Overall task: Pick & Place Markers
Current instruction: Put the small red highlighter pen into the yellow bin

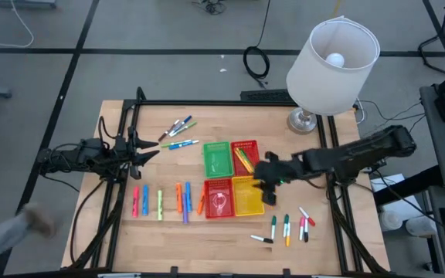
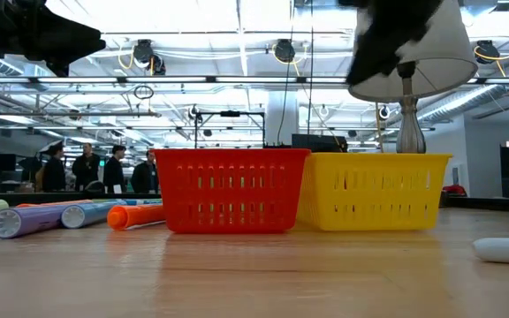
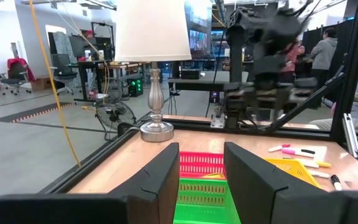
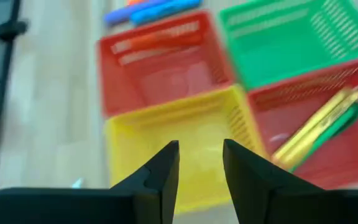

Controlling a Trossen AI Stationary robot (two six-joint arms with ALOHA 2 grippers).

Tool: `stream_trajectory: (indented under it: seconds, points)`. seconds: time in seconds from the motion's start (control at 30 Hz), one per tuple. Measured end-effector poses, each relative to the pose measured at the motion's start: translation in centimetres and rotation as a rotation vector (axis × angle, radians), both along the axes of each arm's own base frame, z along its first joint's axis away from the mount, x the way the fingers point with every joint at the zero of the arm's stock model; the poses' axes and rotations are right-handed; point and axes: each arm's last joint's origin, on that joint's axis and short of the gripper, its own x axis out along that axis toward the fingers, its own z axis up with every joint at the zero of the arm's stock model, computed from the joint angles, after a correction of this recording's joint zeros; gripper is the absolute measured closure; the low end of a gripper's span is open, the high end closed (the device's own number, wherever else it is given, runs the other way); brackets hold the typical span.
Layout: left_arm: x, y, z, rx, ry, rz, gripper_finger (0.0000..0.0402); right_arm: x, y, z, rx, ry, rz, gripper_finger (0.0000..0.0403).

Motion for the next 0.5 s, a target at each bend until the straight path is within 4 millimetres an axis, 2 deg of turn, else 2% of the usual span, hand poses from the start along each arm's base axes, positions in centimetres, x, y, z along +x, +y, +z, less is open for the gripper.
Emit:
stream_trajectory:
  seconds: [0.1, 0.2, 0.37, 0.5]
  points:
    - [0.0, 0.0, 0.0, 0.0, 0.0, 0.0, 0.0268, -1.1, 2.9, 1.4, 0.008, 0.063, 0.027, 0.0288]
    - [0.0, 0.0, 0.0, 0.0, 0.0, 0.0, 0.0268, -2.3, 5.1, 1.3, 0.004, 0.215, 0.017, 0.0289]
    - [0.0, 0.0, 0.0, 0.0, 0.0, 0.0, 0.0268, -5.9, 6.2, -1.4, -0.033, 0.572, -0.085, 0.0289]
    - [0.0, 0.0, 0.0, 0.0, 0.0, 0.0, 0.0268, -7.5, 6.2, -3.9, -0.023, 0.663, -0.246, 0.0289]
